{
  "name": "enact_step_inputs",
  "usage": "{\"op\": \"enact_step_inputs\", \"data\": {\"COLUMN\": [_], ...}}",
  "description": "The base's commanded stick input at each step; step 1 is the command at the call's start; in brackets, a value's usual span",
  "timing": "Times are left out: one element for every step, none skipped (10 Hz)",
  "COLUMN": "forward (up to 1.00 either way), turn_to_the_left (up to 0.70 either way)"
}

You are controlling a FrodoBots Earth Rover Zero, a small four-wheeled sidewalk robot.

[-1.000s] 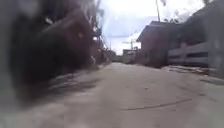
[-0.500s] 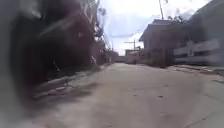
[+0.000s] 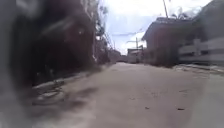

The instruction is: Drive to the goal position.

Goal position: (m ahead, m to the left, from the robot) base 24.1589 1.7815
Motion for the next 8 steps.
{"op": "enact_step_inputs", "data": {"forward": [1.00,1.00,1.00,1.00,1.00,1.00,1.00,1.00], "turn_to_the_left": [-0.34,-0.28,0.00,0.00,0.00,0.00,-0.31,-0.38]}}
